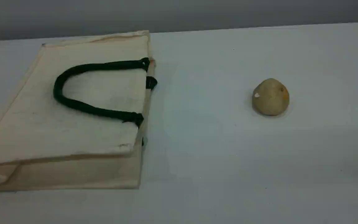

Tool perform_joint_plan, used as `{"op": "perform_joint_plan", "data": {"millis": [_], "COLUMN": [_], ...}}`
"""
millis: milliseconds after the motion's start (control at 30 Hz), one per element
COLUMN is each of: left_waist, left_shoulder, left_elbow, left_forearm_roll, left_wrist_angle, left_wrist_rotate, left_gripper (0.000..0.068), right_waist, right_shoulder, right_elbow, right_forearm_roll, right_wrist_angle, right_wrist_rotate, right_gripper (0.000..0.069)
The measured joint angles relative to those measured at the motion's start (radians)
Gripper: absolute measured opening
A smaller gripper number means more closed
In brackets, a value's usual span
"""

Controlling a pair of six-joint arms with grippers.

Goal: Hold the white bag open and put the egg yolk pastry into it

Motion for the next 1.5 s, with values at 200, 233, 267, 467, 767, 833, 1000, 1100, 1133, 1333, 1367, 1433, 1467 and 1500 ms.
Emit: {"op": "perform_joint_plan", "data": {"millis": [200, 233, 267, 467, 767, 833, 1000, 1100, 1133, 1333, 1367, 1433, 1467, 1500], "left_waist": [0.000, 0.000, 0.000, 0.000, 0.000, 0.000, 0.000, 0.000, 0.000, 0.000, 0.000, 0.000, 0.000, 0.000], "left_shoulder": [0.000, 0.000, 0.000, 0.000, 0.000, 0.000, 0.000, 0.000, 0.000, 0.000, 0.000, 0.000, 0.000, 0.000], "left_elbow": [0.000, 0.000, 0.000, 0.000, 0.000, 0.000, 0.000, 0.000, 0.000, 0.000, 0.000, 0.000, 0.000, 0.000], "left_forearm_roll": [0.000, 0.000, 0.000, 0.000, 0.000, 0.000, 0.000, 0.000, 0.000, 0.000, -0.001, -0.003, -0.003, -0.003], "left_wrist_angle": [0.000, 0.000, 0.000, 0.000, 0.000, 0.000, 0.000, 0.000, 0.000, 0.000, 0.000, 0.000, 0.000, 0.000], "left_wrist_rotate": [0.000, 0.000, 0.000, 0.000, 0.000, 0.000, 0.000, 0.000, 0.000, 0.000, 0.000, 0.000, 0.000, 0.000], "left_gripper": [0.0552, 0.0552, 0.0552, 0.0552, 0.0552, 0.0552, 0.0552, 0.0552, 0.0552, 0.0552, 0.0552, 0.0552, 0.0552, 0.0552], "right_waist": [0.000, 0.000, 0.000, 0.000, 0.000, 0.000, 0.000, 0.000, 0.000, 0.002, 0.002, 0.002, 0.002, 0.002], "right_shoulder": [0.000, 0.000, 0.000, 0.000, 0.000, 0.000, 0.000, 0.000, 0.000, 0.000, 0.000, 0.000, 0.000, 0.000], "right_elbow": [0.000, 0.000, 0.000, 0.000, 0.000, 0.000, 0.000, 0.000, 0.000, 0.000, 0.000, 0.000, 0.000, 0.000], "right_forearm_roll": [0.000, 0.000, 0.000, 0.000, 0.000, 0.000, 0.000, 0.000, 0.000, 0.012, 0.022, 0.039, 0.041, 0.041], "right_wrist_angle": [0.000, 0.000, 0.000, 0.000, 0.000, 0.000, 0.000, 0.000, 0.000, 0.000, 0.000, -0.001, -0.008, -0.025], "right_wrist_rotate": [0.000, 0.000, 0.000, 0.000, 0.000, 0.000, 0.000, 0.000, 0.000, 0.000, 0.000, 0.000, 0.000, 0.000], "right_gripper": [0.0570, 0.0570, 0.0570, 0.0570, 0.0570, 0.0570, 0.0570, 0.0570, 0.0570, 0.0570, 0.0570, 0.0570, 0.0570, 0.0570]}}
